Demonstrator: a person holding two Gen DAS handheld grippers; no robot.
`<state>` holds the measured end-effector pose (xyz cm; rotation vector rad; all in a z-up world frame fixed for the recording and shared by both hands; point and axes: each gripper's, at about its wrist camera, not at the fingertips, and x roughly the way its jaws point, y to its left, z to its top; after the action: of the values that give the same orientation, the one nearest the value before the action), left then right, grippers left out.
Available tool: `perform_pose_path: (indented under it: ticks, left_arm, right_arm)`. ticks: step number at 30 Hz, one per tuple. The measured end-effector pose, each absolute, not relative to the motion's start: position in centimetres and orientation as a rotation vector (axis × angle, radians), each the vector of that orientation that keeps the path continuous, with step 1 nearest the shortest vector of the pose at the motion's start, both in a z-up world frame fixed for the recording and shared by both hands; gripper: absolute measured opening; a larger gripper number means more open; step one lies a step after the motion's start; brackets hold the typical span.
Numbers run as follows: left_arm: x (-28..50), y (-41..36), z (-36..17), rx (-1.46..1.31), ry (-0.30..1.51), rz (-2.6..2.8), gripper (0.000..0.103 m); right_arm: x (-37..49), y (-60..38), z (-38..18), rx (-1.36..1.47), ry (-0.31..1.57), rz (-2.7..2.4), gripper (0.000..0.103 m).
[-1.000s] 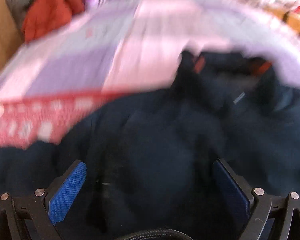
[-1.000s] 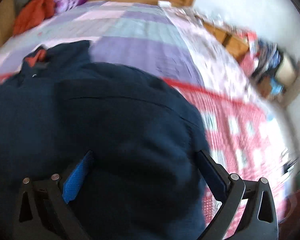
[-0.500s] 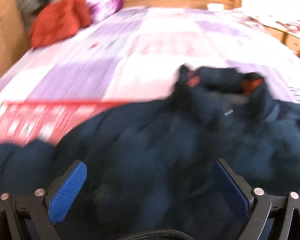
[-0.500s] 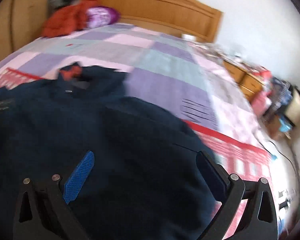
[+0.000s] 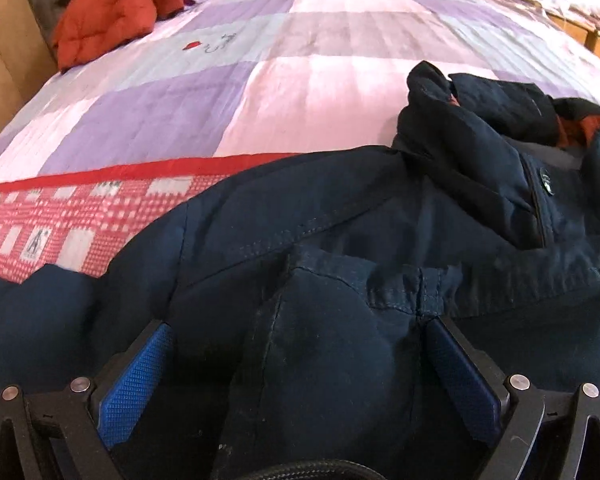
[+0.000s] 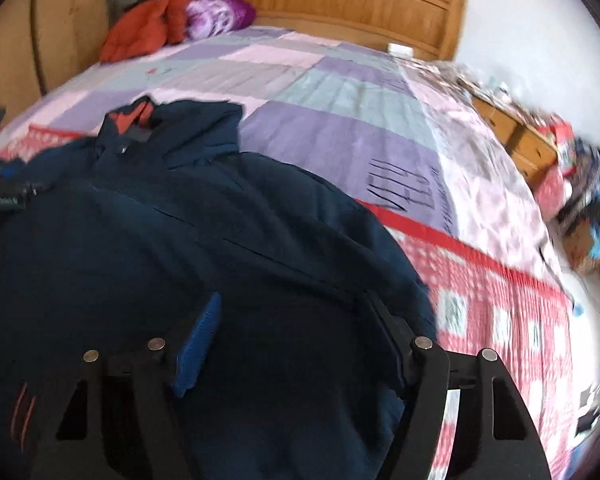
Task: Fold large clothes
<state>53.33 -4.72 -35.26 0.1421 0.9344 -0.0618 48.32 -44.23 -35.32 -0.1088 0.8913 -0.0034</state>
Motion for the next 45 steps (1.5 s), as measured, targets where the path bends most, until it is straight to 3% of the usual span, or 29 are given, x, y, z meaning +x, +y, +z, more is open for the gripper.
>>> perform_pose_path:
  ticks: [2,5,10,15,19,24,35,45]
  left_arm:
    - [52.9,-4.2,-35.0,0.116,0.942,-0.068,0.103]
    - [52.0,-3.5,-34.7,0.170,0.914,-0.088,0.103]
    - [48.9,-2.1,-33.8,0.215,0.887,-0.097,0.103]
    - [47.1,-1.7,-34.0,0.220,0.892,-0.098,0.103]
    - [46.8,1.1,-34.2,0.167,0.920,-0.108,0.103]
    - [45.3,3.7,-33.0,0.160,0.893,-0.103,0.103]
    - [42.3,20.8,-32.1,0.025,0.912,0.192,0.103]
    - [41.0,39.1,-32.2,-0.135,0.918,0.493,0.103]
  right_arm:
    - [46.3,-45.3,-34.9,-0.074,0.874,-0.025,0.076]
    - [43.0,-46.5,-34.9,-0.094,0.875,-0.096,0.088]
    - [39.9,-48.8,-34.1,0.036,0.872,-0.242,0.090]
    - [39.2,-42.9,-34.0,-0.166,0.875,-0.136,0.090]
    - [36.9,-47.4,-34.9,0.001,0.936,-0.254,0.092]
    - [34.3,-48.7,-33.3,0.006,0.944,-0.398,0.092]
    - [40.6,-30.6,-31.6,-0.150,0.875,-0.052,0.092]
    - [44.8,-23.8,-33.5,-0.206,0.915,-0.057,0.092]
